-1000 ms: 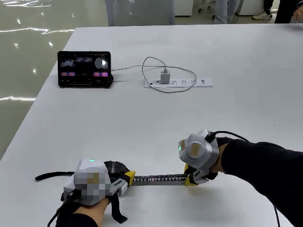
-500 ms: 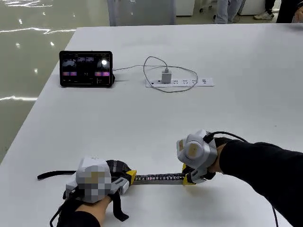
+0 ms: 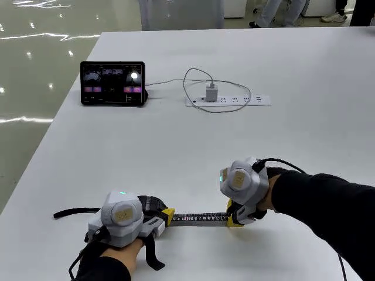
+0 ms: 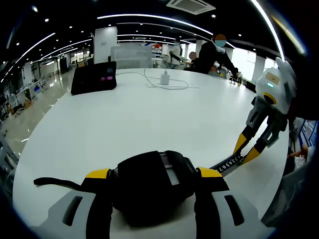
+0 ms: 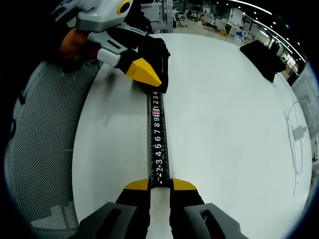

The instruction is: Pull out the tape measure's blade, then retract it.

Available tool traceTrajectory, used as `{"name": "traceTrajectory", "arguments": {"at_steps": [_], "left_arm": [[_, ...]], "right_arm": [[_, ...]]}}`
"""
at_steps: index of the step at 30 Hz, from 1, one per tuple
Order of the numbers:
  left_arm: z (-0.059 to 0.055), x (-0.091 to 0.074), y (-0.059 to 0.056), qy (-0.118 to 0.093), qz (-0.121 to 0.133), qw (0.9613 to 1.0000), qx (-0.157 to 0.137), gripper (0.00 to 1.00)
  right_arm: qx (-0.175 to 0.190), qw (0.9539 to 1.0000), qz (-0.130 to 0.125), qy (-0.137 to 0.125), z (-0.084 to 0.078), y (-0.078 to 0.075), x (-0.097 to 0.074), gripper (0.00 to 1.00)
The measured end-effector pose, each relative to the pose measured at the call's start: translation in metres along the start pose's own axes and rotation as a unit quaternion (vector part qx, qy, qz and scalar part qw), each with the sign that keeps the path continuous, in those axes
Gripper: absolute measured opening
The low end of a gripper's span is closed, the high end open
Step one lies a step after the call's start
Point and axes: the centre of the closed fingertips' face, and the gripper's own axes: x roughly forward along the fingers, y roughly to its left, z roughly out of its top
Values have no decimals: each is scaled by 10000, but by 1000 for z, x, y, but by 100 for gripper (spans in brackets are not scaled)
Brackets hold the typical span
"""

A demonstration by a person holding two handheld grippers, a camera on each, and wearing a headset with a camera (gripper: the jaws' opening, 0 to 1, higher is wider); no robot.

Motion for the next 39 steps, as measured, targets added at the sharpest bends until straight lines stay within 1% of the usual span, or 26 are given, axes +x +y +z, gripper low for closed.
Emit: {"name": "traceTrajectory", "arguments": {"at_steps": [4, 5, 6, 10, 15, 18, 21, 23, 25, 34, 39], "left_arm": [[0, 0, 0, 6, 1, 10000, -1, 62], [0, 0, 0, 6, 1, 10000, 0, 62], [0, 0, 0, 6, 0, 10000, -2, 62], [0, 0, 1, 0, -1, 10000, -2, 62], [0, 0, 1, -1, -1, 10000, -4, 62], [0, 0, 1, 6, -3, 10000, -5, 62], [0, 0, 1, 3, -3, 10000, -3, 62], [0, 0, 0, 0, -5, 10000, -8, 62], [0, 1, 1, -10, 0, 10000, -5, 62], [0, 0, 0, -6, -23, 10000, -19, 61], [0, 0, 0, -32, -36, 10000, -6, 61]], "right_arm": [[-11, 10000, -10, -7, 3, 0, 1, 10], [-65, 10000, -7, -9, 3, 0, 1, 10], [-196, 9998, -6, -30, 4, 0, 1, 10], [-247, 9997, -44, -83, 6, 0, 2, 10], [-168, 9997, -80, -169, 9, -1, 3, 10], [-127, 9998, -71, -164, 10, -1, 3, 10], [-199, 9997, -70, -136, 11, -1, 4, 10], [-135, 9997, -45, -172, 12, -1, 5, 10], [-184, 9996, -36, -216, 13, -1, 5, 10], [-144, 9998, -59, -112, 18, -1, 7, 10], [-92, 9999, -84, -114, 19, -2, 7, 10]]}}
